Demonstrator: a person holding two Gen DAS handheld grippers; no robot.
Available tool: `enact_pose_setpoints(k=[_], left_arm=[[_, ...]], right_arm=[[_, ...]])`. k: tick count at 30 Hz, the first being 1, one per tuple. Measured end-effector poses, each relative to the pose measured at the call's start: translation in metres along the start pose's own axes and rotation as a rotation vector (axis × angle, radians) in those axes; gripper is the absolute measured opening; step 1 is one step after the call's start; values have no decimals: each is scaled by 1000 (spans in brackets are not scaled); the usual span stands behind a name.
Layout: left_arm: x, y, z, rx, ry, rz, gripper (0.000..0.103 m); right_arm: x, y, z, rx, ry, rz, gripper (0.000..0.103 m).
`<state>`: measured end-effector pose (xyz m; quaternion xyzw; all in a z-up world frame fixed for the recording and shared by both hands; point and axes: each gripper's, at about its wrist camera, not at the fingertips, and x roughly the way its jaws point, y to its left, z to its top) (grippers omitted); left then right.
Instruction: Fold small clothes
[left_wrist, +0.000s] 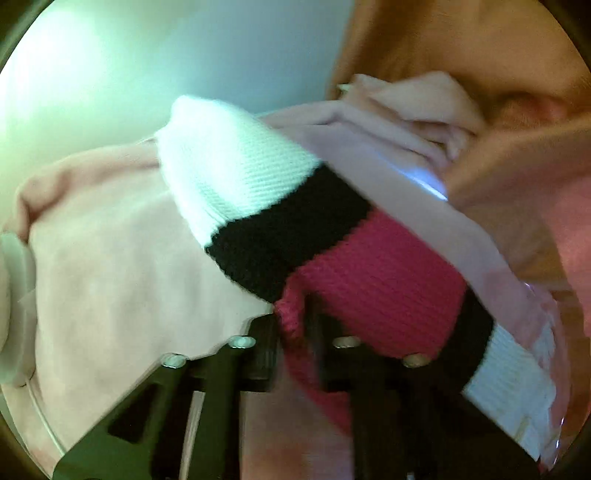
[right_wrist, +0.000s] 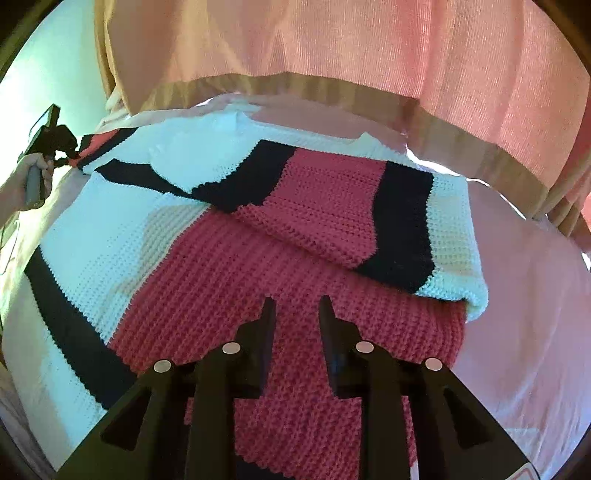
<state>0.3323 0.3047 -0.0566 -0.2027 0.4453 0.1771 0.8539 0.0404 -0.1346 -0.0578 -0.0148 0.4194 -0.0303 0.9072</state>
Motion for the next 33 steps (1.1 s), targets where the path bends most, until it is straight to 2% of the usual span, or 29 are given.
enact_pose_setpoints(k=[3,6,8,9,10,12,13,14,15,16,18,19,20,23,27,28,30,33], left_arm=[[-32,-28,-1,57,-99,3,6],[-94,-78,-13,171,-236,-60,6],[-155,-129,-44,302,-332,-159,6],[-173,-146,-58,353,-355,-199,6],[-199,-174,-86,440,-375,-260,6],[-225,-212,-136,566,-360,-337,10],[-229,-233,-169,639,-317,-368,16],[-227,-250,-205,709,-256,-390,32],[-223,-259,-228,752,-217,-395,41],[-217,-264,-259,799,-182,-393,56],[-209,-263,-289,866,-172,-362,60],[-204,-258,-295,885,-169,-337,66],[-205,-245,-301,885,-164,-320,72],[-201,-207,-284,773,-122,-303,74],[-166,-158,-228,549,-26,-269,75],[-151,-146,-216,494,17,-264,75],[-134,-132,-206,414,89,-264,74],[-108,-116,-191,285,178,-317,74]], right_arm=[[-4,-3,2,6,-12,-8,29],[-11,-5,6,14,-33,-4,32],[-16,-8,8,15,-48,-8,34],[-20,-9,10,15,-59,-15,35],[-22,-11,10,17,-65,-19,37],[-27,-17,12,27,-76,-36,43],[-29,-22,12,31,-79,-48,44],[-30,-26,13,35,-80,-60,45],[-31,-31,13,43,-80,-75,45],[-31,-36,13,50,-78,-81,45],[-34,-45,13,65,-79,-89,45],[-37,-50,13,74,-83,-87,45],[-40,-53,14,78,-86,-84,48],[-45,-56,17,72,-100,-56,57],[-39,-41,33,38,-126,-1,61],[-34,-32,41,24,-129,20,62],[-19,-16,58,-14,-125,33,64],[7,18,87,-118,-126,-2,67]])
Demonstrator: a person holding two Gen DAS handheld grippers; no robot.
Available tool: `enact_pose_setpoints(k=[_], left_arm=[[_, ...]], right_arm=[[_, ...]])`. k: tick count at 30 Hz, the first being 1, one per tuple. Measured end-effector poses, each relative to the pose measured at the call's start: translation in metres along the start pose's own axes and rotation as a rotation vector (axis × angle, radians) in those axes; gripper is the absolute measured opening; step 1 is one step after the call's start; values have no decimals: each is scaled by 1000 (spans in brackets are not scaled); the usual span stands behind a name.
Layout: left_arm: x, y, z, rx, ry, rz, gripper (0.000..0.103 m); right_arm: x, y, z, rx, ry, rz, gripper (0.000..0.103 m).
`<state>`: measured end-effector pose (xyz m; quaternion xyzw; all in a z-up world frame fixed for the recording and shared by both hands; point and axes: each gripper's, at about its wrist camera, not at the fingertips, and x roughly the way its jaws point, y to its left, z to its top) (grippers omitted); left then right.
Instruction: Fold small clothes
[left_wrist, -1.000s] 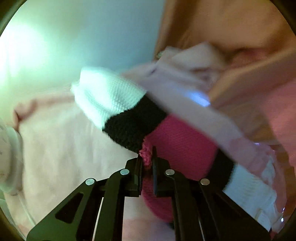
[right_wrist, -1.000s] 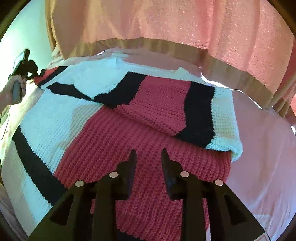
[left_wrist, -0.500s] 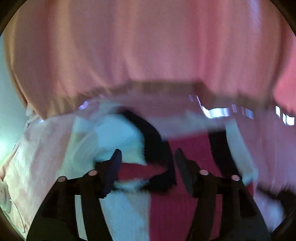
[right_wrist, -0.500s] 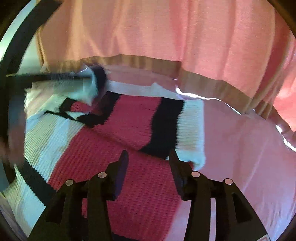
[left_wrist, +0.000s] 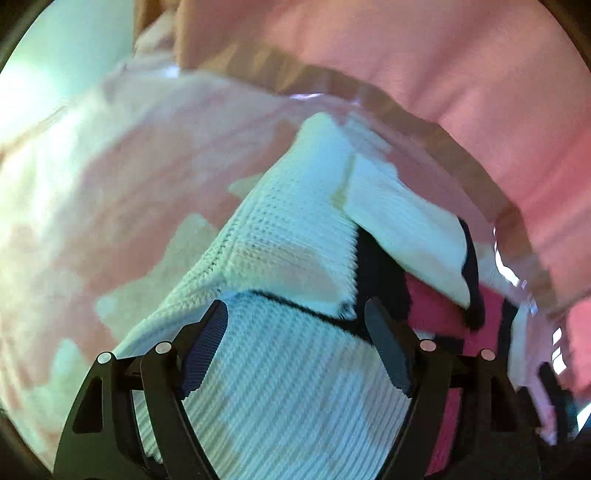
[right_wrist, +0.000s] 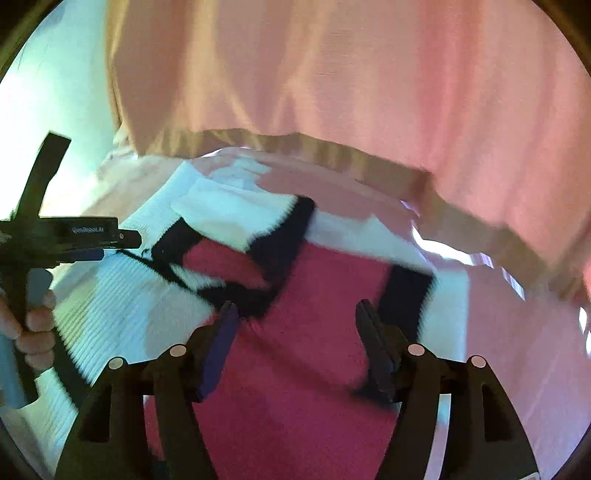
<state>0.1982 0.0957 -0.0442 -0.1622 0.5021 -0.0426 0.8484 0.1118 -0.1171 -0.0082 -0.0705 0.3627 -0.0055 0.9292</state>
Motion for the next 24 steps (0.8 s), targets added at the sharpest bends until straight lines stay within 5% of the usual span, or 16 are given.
enact_pose_setpoints(k=[6,8,10,11,12,15,18,20,24], left_arm=[[29,17,15,-101,67,-69,62],[31,18,20,-97,70,-61,47],[33,25,23,-113,66,-42,32],[32,29,24,-134,59,-35,25],[30,32,28,-161,53,-37,22],[27,44,32,-205,39,-31,18],[25,49,35,-221,32,-31,17],[25,51,34,-219,43,-42,17],[25,46,31,-172,29,-10,17]], right_arm=[[73,53,35,-160,50,-35,72],[91,62,39,-185,67,-53,71],[105,66,43,-187,81,-67,60],[109,65,45,-171,89,-62,26],[110,57,49,-119,94,-45,8],[72,13,55,125,-41,-14,7],[21,-70,10,549,-145,37,8],[23,-104,-37,706,-71,26,10],[56,-111,-78,720,114,56,17]])
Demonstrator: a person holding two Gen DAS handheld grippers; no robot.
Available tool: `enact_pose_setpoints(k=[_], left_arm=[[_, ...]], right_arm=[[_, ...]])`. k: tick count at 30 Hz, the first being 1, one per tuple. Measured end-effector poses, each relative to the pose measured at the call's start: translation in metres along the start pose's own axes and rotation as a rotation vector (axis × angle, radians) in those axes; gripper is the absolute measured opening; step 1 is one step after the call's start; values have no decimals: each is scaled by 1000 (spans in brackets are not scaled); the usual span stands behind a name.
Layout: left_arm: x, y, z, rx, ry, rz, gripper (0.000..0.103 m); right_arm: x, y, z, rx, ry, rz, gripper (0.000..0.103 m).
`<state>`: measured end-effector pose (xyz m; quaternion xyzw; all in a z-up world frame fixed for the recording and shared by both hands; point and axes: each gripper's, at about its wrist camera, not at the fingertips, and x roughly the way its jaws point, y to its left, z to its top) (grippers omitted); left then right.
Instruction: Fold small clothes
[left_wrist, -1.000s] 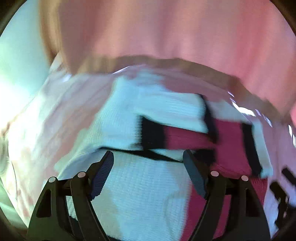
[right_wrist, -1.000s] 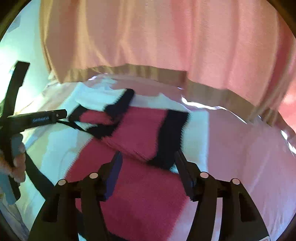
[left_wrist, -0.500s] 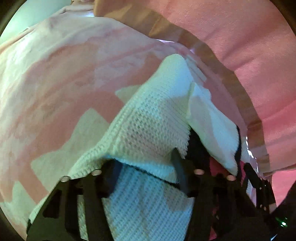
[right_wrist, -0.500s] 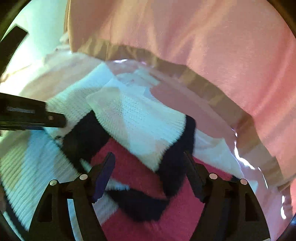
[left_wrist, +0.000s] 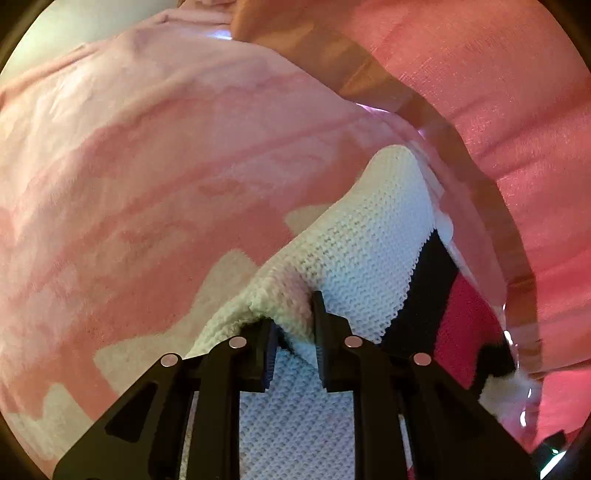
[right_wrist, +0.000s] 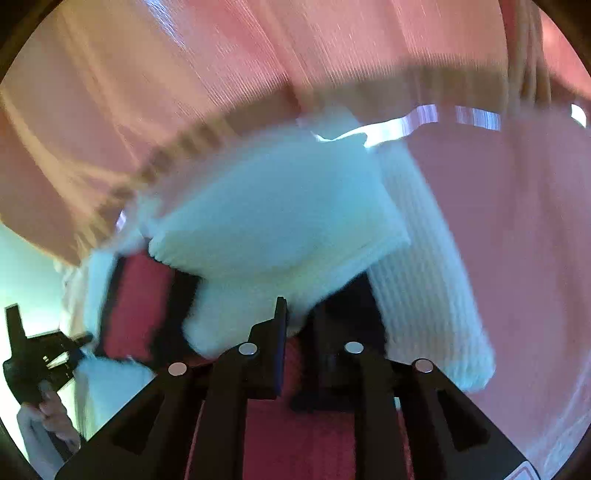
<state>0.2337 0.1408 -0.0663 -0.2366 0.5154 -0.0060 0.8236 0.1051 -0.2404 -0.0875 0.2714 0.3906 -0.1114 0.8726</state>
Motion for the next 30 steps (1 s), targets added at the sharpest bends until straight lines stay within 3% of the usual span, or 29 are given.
enact_pose_setpoints(k=[1,3,5,6,10,11,12,13,15,19,21,23,27,29,30], left_arm=[[0,-1,-1,6,-2,5,18],[-1,-1,-1,12,-3,6,18],[-2,0,-1,9,-2,4,18],[-2,0,0,10,-1,4,18],[-2,-2,1,8,-6,-2,17],[-3,-3,1,12,-11,-5,16],[-5,-3,1,15,-20,-6,16],[-8,-4,1,23,-30,-5,16],[-13,-3,2,23,-44,-3,15],[-15,7,6,-18,-39,-9,14],[-8,9,5,-15,-21,5,14],[-4,5,3,0,-32,24,15],[-5,-3,0,38,-42,53,16],[-6,-1,0,31,-36,42,16],[-6,-1,1,33,-36,42,16]], right_arm=[[-5,-7,-3,20,-21,31,19],[-13,-11,-3,29,-45,20,43],[-20,-14,0,42,-66,27,57],[-23,-15,2,45,-72,25,58],[-10,-30,20,86,-66,33,58],[-5,-31,22,88,-63,32,54],[-1,-31,24,73,-62,25,27],[2,-27,29,55,-60,13,8],[-8,-22,34,48,-100,39,8],[-65,-19,22,8,-275,61,8],[-32,-30,12,-28,-171,-37,7],[-5,-43,3,-7,-84,-47,7],[-27,-36,3,-8,-133,-50,11],[-50,-30,-4,-15,-192,-96,12],[-62,-25,-10,-29,-229,-119,19]])
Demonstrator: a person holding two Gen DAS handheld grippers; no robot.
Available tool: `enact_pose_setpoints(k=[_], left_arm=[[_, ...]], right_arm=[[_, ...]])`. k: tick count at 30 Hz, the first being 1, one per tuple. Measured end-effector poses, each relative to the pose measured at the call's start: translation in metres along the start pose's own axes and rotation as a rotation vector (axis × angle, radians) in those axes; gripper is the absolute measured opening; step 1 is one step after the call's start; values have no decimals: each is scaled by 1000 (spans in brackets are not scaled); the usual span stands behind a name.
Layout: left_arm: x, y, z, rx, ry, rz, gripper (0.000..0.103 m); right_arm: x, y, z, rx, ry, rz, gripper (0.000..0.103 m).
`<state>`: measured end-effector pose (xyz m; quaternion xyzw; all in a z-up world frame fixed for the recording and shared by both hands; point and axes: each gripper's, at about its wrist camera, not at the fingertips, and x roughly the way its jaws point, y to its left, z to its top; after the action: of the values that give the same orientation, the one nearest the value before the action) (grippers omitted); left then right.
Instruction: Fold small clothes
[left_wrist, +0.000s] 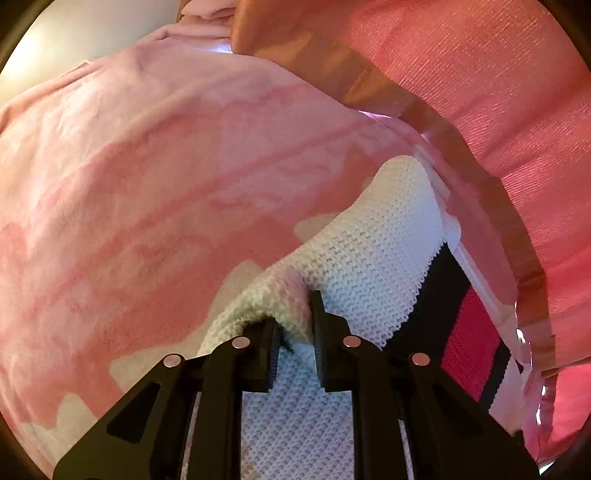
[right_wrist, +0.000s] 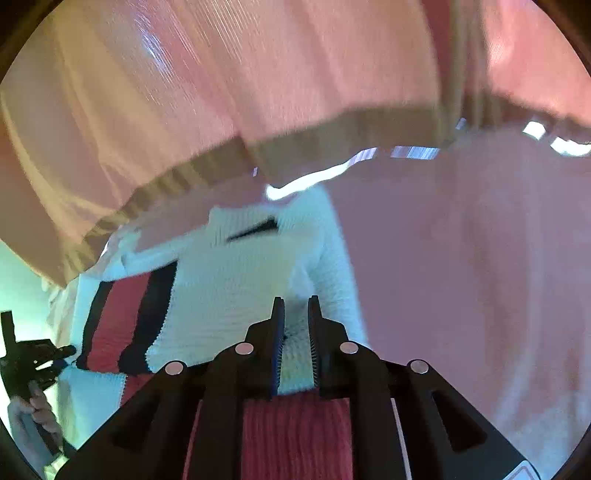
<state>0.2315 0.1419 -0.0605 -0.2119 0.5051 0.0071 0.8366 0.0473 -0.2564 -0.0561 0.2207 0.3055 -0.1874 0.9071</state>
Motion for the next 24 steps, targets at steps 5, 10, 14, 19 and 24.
enact_pose_setpoints(k=[5,10,14,19,24], left_arm=[[0,-5,-3,22,-15,29,16],[2,-8,-3,36,-20,45,16],[3,-5,-2,43,-16,29,17],[4,-5,0,47,-6,21,17],[-38,-25,-25,78,-7,3,15]], right_arm=[[-2,82,-24,-139,66,189,18],[62,189,-51,-274,216,293,11],[74,160,-40,-300,178,156,4],[49,3,-6,-84,124,-10,0],[22,14,12,-106,72,-23,8]])
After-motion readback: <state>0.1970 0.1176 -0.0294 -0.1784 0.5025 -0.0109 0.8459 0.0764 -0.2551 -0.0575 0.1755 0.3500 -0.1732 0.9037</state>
